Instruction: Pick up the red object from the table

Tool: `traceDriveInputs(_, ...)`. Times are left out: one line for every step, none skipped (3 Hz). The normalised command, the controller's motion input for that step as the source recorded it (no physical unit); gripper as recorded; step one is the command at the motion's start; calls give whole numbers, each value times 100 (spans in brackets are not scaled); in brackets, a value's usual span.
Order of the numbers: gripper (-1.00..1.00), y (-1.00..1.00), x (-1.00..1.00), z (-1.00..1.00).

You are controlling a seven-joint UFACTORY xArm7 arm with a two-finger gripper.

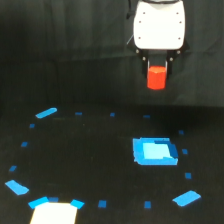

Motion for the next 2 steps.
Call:
traceDriveInputs(-100,26,-3,4)
traceDriveInputs(-100,-5,9,-31)
